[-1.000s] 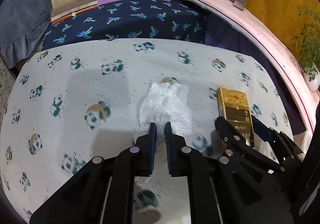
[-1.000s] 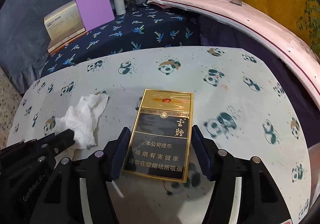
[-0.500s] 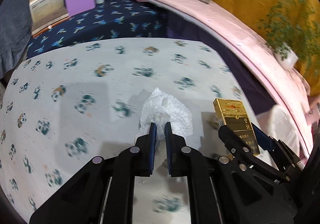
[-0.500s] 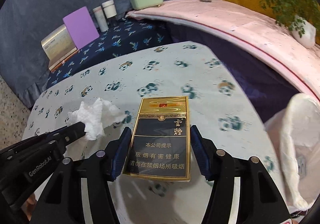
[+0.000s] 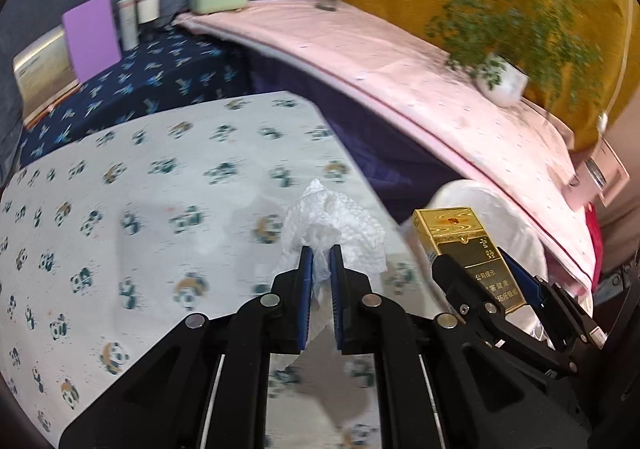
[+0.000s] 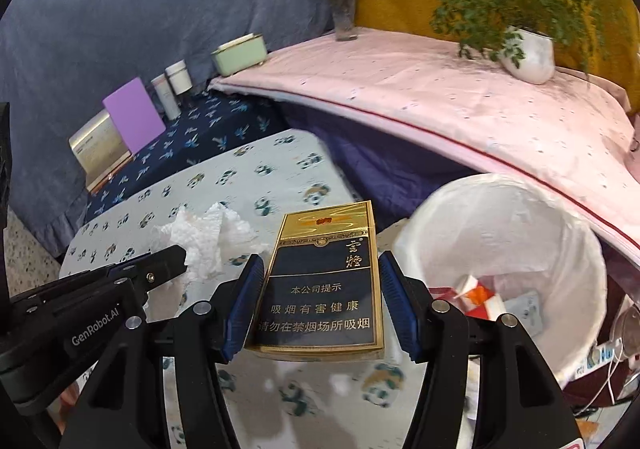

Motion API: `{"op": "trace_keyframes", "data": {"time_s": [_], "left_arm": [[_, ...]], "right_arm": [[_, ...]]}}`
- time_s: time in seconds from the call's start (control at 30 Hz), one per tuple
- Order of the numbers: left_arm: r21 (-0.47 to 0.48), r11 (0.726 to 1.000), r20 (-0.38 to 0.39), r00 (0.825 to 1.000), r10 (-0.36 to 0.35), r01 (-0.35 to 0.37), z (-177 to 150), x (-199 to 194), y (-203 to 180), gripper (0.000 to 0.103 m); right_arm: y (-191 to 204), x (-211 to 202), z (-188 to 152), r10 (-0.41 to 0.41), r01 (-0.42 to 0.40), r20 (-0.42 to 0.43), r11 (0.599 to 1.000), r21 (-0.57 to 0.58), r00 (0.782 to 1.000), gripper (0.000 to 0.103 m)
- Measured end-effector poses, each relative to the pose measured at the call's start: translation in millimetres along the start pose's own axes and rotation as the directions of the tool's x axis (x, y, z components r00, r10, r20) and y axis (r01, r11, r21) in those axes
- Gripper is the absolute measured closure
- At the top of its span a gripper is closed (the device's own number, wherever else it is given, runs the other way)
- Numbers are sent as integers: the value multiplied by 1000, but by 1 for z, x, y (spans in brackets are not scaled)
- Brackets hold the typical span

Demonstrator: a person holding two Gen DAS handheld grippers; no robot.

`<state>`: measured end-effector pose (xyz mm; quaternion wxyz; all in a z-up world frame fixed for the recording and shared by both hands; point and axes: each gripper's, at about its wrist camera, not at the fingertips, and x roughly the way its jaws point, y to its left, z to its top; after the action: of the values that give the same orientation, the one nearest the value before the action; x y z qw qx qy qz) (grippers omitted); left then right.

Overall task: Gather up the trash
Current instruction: 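Carry the tissue and gold box over the bin with both tools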

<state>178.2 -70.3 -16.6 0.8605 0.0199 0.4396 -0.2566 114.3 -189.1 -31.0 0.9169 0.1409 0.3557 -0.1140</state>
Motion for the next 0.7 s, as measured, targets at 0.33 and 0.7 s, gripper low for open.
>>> {"op": "trace_keyframes", "data": {"time_s": [0.33,0.7], "left_arm": [[120,990,-29,997,-73,76,-1,10,-92,95],[217,971,-94,992,-82,100,-10,47,-156,95]], "right_arm": [[-87,-32,-8,-42,40,17,991,124,999,85],[-163,-28,-21,-102,104,-21,967,233,995,89]]}}
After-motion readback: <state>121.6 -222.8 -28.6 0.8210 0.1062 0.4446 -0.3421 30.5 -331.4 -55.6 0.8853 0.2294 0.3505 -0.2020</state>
